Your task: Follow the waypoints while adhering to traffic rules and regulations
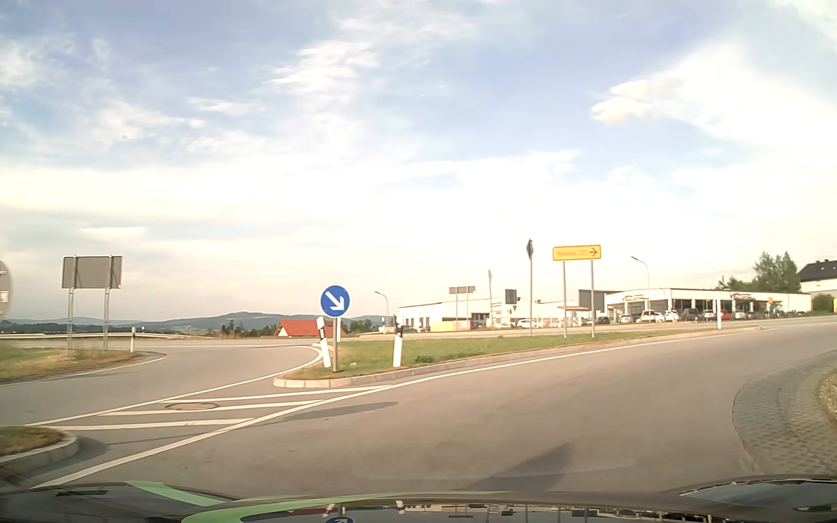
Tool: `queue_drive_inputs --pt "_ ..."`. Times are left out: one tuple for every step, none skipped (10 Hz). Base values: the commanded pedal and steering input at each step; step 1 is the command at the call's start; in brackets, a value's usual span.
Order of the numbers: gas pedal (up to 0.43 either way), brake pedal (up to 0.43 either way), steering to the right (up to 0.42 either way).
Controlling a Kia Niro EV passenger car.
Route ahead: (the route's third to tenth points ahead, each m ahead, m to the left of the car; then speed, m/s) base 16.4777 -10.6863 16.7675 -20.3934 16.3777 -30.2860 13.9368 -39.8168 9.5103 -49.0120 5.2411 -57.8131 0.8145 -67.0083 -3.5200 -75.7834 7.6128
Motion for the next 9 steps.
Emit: queue_drive_inputs --pt "0.150 0.000 0.224" --pt "0.150 0.000 0.233" --pt "0.138 0.000 0.240" --pt "0.138 0.000 0.248" --pt "0.098 0.000 0.257" --pt "0.079 0.000 0.265" --pt "0.079 0.000 0.277" --pt "0.087 0.000 0.289" --pt "0.098 0.000 0.298"
